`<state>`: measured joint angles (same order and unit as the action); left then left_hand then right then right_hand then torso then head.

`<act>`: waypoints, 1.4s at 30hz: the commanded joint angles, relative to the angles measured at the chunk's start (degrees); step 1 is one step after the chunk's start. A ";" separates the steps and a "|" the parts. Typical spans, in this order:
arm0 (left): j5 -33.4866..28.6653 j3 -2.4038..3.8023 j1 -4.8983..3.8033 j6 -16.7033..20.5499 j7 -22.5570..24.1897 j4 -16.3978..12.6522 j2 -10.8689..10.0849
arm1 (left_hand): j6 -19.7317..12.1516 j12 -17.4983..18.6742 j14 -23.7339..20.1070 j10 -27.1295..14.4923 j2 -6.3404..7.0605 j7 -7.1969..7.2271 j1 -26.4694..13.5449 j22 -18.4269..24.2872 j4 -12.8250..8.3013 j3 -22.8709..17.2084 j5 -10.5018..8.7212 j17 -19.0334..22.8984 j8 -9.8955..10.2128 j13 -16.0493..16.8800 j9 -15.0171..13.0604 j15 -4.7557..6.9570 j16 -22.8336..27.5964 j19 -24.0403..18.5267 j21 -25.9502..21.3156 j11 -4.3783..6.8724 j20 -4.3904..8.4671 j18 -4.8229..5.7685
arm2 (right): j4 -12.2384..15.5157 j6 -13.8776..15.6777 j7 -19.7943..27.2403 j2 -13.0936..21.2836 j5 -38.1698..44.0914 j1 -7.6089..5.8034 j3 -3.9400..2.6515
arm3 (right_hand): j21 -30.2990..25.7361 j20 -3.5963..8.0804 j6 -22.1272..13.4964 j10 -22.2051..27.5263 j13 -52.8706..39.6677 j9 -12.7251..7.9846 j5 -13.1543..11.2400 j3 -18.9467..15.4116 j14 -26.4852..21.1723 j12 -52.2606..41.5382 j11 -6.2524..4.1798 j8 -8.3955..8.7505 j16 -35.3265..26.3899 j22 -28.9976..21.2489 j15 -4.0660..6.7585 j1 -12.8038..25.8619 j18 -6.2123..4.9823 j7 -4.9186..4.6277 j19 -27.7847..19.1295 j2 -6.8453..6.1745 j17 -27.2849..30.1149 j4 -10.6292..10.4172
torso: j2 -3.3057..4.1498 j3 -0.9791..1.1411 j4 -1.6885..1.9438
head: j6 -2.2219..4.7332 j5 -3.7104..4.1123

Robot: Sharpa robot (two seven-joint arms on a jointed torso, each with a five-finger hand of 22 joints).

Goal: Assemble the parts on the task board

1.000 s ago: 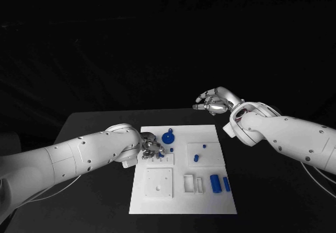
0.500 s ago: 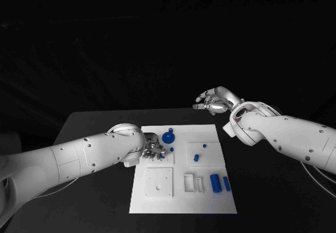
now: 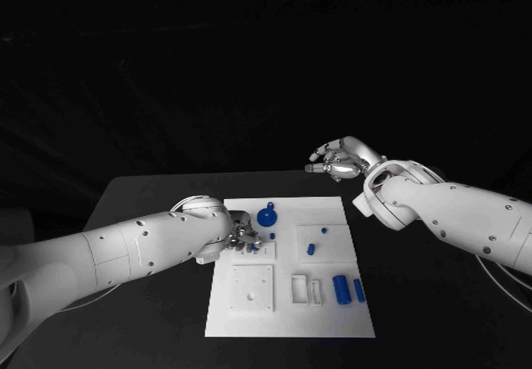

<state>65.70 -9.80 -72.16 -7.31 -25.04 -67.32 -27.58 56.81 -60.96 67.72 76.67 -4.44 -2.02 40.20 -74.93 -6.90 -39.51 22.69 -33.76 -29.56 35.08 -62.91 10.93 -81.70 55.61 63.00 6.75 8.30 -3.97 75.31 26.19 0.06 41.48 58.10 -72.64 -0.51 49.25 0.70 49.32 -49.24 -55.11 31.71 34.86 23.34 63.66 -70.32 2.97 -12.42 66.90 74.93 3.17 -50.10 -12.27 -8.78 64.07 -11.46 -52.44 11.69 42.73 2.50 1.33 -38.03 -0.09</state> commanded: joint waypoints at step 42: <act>0.58 -0.46 0.87 -1.88 0.09 0.88 0.34 | 3.41 0.33 1.25 0.54 -0.12 2.44 0.84 -0.54 -8.30 -9.86 -0.07 0.17 1.25 -0.14 -0.65 1.55 -0.19 0.57 0.23 0.03 7.39 0.27 | 0.00 -0.75 0.27 -0.03 0.15 0.05 -0.02 | -0.44 0.11 -0.35 0.44 0.19 -0.11 0.33 -0.08 -0.39 -0.47 0.09 -0.09 0.44 0.74 -0.03 0.10 -2.73 -0.63 0.20 0.03 0.14 -0.55 | 0.00 0.00 -0.03 | -0.19 -0.02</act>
<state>66.00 -10.09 -71.59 -8.15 -24.83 -66.63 -27.39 57.12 -60.96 67.92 77.07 -3.97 -2.07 40.67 -74.91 -6.90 -39.51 22.62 -33.65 -28.60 35.02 -63.48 11.13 -81.69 55.72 63.00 6.74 8.18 -3.98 75.28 26.12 0.04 41.48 58.10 -72.63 -0.51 49.02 0.59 49.18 -49.24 -55.01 31.67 34.84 23.18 63.61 -70.54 2.97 -12.42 67.12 74.91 3.12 -50.10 -12.27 -8.77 63.96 -11.46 -52.39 11.53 42.72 2.51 1.32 -38.24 -0.09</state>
